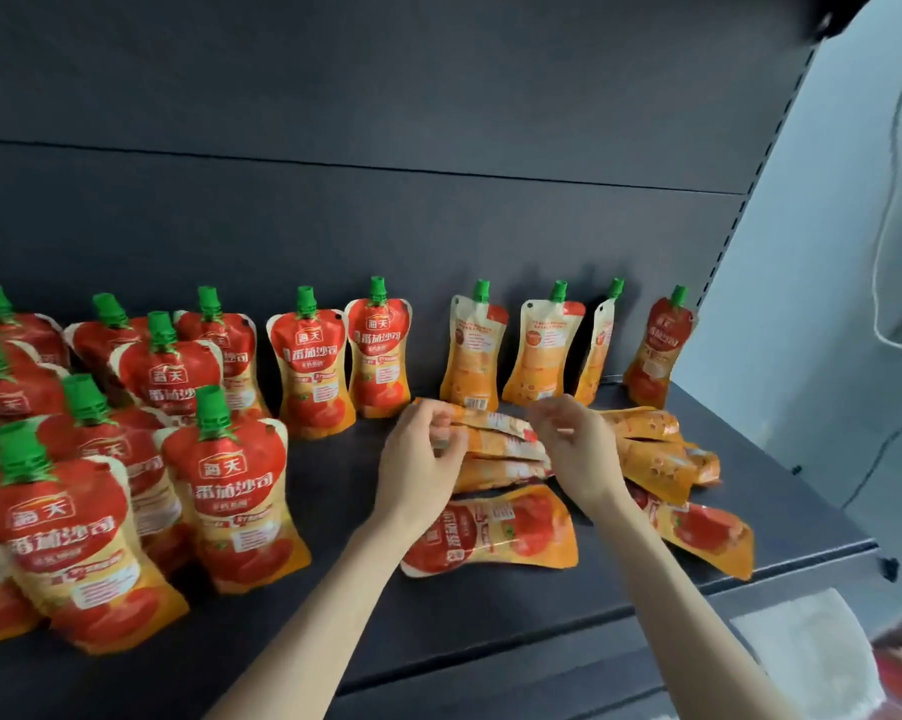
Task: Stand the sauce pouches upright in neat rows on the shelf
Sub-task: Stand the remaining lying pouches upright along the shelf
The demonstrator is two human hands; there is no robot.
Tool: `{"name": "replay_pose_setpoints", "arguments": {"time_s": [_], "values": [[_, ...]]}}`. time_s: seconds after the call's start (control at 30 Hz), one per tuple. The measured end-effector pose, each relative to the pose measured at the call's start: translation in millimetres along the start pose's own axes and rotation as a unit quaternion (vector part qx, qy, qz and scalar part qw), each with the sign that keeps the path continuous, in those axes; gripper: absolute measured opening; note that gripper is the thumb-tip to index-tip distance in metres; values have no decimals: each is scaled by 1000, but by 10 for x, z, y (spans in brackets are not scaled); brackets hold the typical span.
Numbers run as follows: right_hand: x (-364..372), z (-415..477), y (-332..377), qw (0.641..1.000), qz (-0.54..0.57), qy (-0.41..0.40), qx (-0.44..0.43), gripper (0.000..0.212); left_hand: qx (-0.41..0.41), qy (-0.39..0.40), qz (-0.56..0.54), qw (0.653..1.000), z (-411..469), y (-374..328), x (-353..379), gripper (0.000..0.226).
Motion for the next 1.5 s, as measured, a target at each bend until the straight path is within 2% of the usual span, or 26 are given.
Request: {"name": "replay_pose_setpoints", "arguments": {"time_s": [0.2, 0.4, 0.57, 0.7, 0.8, 0.93, 1.17, 1.3, 1.5], "values": [[-276, 766, -268, 999, -1, 28, -25, 22, -44, -90, 35, 994, 678, -33, 397, 40], [-501, 1334, -110, 994, 2, -8, -107, 25, -19, -209, 96, 973, 1080, -368, 310, 53], [-522, 1640, -27, 991, 5, -26, -135, 29, -27, -197, 120, 973, 1453, -463, 416, 44], [-410, 1791, -45, 993, -11, -16, -118, 32, -29, -233, 99, 967, 1510, -415, 389, 29], [-400, 1832, -48, 993, -18, -31, -114, 27, -18, -245, 78, 966, 1520, -393, 323, 19], [-424, 1868, -40, 993, 29, -36, -106, 23, -5, -219, 63, 974, 1572, -410, 227, 12], [-345, 1889, 62, 979, 156, 28, -125, 23, 20, -164, 30, 986, 1657, -446, 65, 15], [-278, 1902, 82, 976, 166, 59, -131, 20, 27, -104, 15, 994, 1748, -489, 148, 16], [-262, 1842, -80, 983, 156, 23, -92, 17, 21, -77, -21, 997, 1694, -262, 366, 24]]}}
Point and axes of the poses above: each hand's wrist, its own z-axis towards the middle knuckle, its own x-axis out of the palm, y = z × x, the point moved 10 cm from there along z, towards the middle knuckle, and after that the axes turned 5 degrees about y, right-handed, at the moved point
